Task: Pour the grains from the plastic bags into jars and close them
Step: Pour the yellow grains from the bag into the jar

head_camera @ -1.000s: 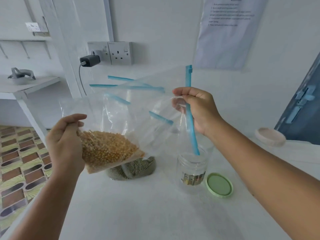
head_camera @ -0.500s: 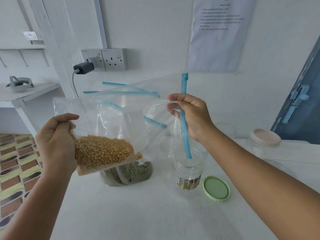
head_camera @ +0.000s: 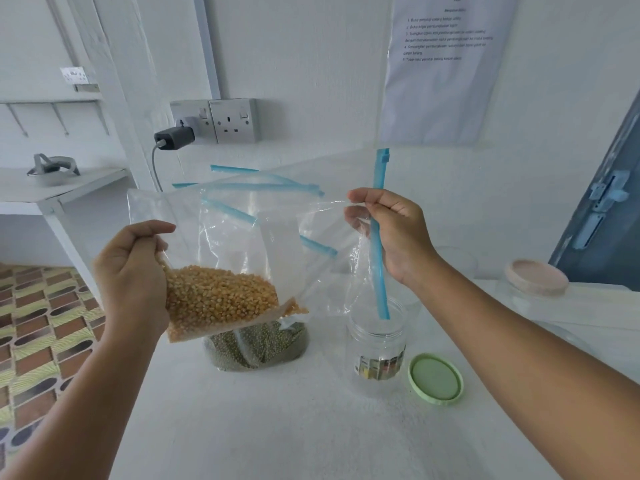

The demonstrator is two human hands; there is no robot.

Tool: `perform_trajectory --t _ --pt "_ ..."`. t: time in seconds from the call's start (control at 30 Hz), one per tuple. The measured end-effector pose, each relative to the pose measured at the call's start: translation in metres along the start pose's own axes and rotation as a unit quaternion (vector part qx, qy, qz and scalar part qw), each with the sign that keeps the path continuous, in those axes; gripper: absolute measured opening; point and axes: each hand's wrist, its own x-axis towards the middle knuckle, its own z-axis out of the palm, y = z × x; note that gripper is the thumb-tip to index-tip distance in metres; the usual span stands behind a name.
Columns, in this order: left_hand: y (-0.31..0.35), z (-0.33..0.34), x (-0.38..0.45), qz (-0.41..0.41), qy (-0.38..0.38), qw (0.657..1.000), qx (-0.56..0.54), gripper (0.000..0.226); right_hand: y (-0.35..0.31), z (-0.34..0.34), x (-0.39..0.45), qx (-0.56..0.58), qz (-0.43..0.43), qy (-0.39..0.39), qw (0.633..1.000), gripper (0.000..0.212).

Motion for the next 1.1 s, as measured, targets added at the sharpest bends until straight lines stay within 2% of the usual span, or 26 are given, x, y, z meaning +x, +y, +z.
perform_trajectory --t 0.43,1.1 --pt "0.024 0.003 0.031 0.047 -0.02 0.999 0.015 0.042 -0.006 0.004 0.002 0.034 0.008 -0.003 0.999 0.038" --pt "0.027 0.005 0.049 0.051 -0.032 0.998 0.025 0.038 -0.007 0.012 0.001 0.064 0.012 0.012 0.998 0.039"
